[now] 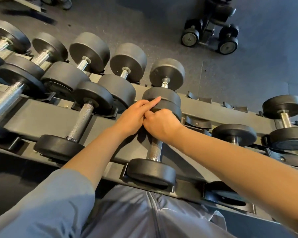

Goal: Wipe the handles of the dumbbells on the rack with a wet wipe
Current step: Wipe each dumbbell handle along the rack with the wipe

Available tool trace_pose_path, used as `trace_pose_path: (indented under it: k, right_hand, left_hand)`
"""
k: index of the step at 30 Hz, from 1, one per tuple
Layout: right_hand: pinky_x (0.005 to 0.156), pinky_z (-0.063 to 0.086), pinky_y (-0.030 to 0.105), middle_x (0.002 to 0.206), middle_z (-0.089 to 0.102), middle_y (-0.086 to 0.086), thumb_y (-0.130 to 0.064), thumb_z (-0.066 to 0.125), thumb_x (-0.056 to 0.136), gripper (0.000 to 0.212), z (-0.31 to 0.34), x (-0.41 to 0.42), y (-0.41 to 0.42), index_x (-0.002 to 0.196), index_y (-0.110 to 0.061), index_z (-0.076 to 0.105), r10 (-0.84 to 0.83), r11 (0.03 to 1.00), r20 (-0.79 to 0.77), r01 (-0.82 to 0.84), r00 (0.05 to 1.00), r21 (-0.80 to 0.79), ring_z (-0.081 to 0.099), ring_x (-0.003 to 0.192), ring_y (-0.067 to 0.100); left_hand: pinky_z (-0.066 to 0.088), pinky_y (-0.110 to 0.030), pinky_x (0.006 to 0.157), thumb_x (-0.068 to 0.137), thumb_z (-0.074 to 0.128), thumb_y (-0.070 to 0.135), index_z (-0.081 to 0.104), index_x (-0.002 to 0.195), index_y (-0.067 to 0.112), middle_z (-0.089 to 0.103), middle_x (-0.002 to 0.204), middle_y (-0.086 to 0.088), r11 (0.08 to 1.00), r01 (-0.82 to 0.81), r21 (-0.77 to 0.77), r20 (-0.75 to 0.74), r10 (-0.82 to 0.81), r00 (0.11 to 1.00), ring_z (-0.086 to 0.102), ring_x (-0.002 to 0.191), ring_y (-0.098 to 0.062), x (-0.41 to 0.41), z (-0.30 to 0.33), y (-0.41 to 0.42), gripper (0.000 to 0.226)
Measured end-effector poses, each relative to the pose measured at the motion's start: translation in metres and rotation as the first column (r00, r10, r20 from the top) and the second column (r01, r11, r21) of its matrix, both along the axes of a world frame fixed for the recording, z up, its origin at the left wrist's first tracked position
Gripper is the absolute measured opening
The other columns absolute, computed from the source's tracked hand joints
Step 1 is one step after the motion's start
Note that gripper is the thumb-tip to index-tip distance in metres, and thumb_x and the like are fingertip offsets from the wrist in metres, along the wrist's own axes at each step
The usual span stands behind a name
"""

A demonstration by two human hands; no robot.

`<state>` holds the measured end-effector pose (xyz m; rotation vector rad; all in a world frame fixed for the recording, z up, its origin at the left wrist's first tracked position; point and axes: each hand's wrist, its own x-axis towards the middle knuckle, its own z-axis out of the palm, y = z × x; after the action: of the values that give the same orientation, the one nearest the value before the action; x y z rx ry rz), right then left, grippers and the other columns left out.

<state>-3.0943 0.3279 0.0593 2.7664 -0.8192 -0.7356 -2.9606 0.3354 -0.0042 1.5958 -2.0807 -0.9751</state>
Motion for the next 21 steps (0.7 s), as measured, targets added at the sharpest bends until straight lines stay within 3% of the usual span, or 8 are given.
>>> trace_pose_path:
  k: [3, 5, 7, 8, 11, 16, 19, 21]
  right_hand:
    - [0.068, 0.05, 0.036, 0.118, 0.057, 0.012, -0.013, 0.048, 0.096, 0.027, 0.001, -0.013, -0.006, 0.122, -0.009, 0.056, 0.039, 0.999, 0.054, -0.04, 0.998, 0.017, 0.062, 0.097, 0.03]
    - [0.051, 0.048, 0.034, 0.095, 0.062, 0.011, -0.015, 0.061, 0.088, 0.019, -0.006, -0.026, -0.007, 0.106, -0.008, 0.062, 0.079, 0.996, 0.173, -0.069, 0.982, -0.06, 0.066, 0.071, 0.028]
    - [0.033, 0.034, 0.025, 0.069, 0.059, 0.009, -0.012, 0.078, 0.07, 0.019, -0.014, -0.043, -0.005, 0.083, -0.008, 0.064, 0.039, 0.996, 0.31, -0.012, 0.95, -0.088, 0.055, 0.041, 0.024]
    - [0.032, 0.026, 0.021, 0.063, 0.055, 0.008, -0.009, 0.08, 0.065, 0.022, -0.02, -0.052, -0.004, 0.078, -0.007, 0.062, 0.008, 0.996, 0.372, 0.024, 0.928, -0.081, 0.048, 0.034, 0.023]
    - [0.036, 0.018, 0.017, 0.057, 0.049, 0.009, 0.0, 0.079, 0.057, 0.029, -0.034, -0.07, 0.001, 0.075, -0.004, 0.057, -0.051, 0.992, 0.443, 0.097, 0.895, -0.083, 0.039, 0.029, 0.023]
    - [0.035, 0.02, 0.021, 0.057, 0.051, 0.007, -0.006, 0.081, 0.058, 0.033, -0.064, -0.074, 0.012, 0.073, -0.008, 0.052, -0.248, 0.934, 0.59, 0.351, 0.768, -0.064, 0.043, 0.032, 0.024]
    - [0.034, 0.024, 0.021, 0.055, 0.052, 0.006, -0.005, 0.067, 0.069, 0.012, -0.078, -0.071, 0.02, 0.067, -0.008, 0.055, -0.315, 0.882, 0.679, 0.468, 0.663, -0.047, 0.044, 0.031, 0.024]
    - [0.038, 0.021, 0.02, 0.051, 0.05, 0.004, -0.004, 0.073, 0.064, 0.02, -0.088, -0.068, 0.022, 0.063, -0.01, 0.055, -0.357, 0.86, 0.669, 0.509, 0.652, -0.038, 0.044, 0.031, 0.023]
  left_hand:
    - [0.035, -0.025, 0.101, 0.101, 0.041, 0.01, 0.022, 0.149, 0.038, 0.045, 0.14, -0.006, 0.999, 0.032, -0.007, 0.015, -0.031, 0.999, 0.045, 0.124, -0.018, 0.002, 0.005, -0.004, 0.058]
    - [0.036, -0.027, 0.101, 0.102, 0.042, 0.013, 0.025, 0.15, 0.034, 0.046, 0.14, -0.006, 1.0, 0.018, -0.001, 0.014, -0.018, 1.0, 0.046, 0.124, -0.019, 0.0, 0.006, -0.004, 0.055]
    - [0.035, -0.027, 0.102, 0.101, 0.044, 0.014, 0.027, 0.15, 0.031, 0.046, 0.14, -0.007, 0.999, -0.032, 0.04, 0.001, 0.032, 0.999, 0.046, 0.125, -0.02, 0.0, 0.007, -0.002, 0.055]
    - [0.035, -0.028, 0.102, 0.101, 0.046, 0.014, 0.027, 0.151, 0.029, 0.046, 0.141, -0.006, 0.995, -0.072, 0.071, 0.011, 0.071, 0.997, 0.046, 0.126, -0.021, 0.0, 0.007, 0.001, 0.055]
    - [0.037, -0.029, 0.102, 0.098, 0.053, 0.017, 0.04, 0.145, 0.023, 0.047, 0.141, -0.002, 0.968, -0.238, 0.074, 0.038, 0.236, 0.971, 0.046, 0.128, -0.017, 0.004, 0.015, 0.02, 0.049]
    - [0.041, -0.002, 0.076, 0.095, 0.057, 0.019, 0.06, 0.107, 0.03, 0.06, 0.102, 0.016, 0.854, -0.508, 0.108, -0.279, 0.517, 0.809, 0.053, 0.093, 0.014, -0.017, 0.046, 0.088, 0.017]
    - [0.044, -0.007, 0.072, 0.094, 0.059, 0.022, 0.06, 0.089, 0.039, 0.065, 0.087, 0.015, 0.874, -0.477, 0.09, -0.361, 0.475, 0.802, 0.06, 0.084, 0.003, -0.041, 0.044, 0.114, 0.018]
    - [0.047, -0.013, 0.068, 0.093, 0.057, 0.024, 0.061, 0.086, 0.039, 0.066, 0.082, 0.012, 0.865, -0.485, 0.127, -0.375, 0.495, 0.784, 0.062, 0.078, -0.005, -0.044, 0.039, 0.113, 0.016]
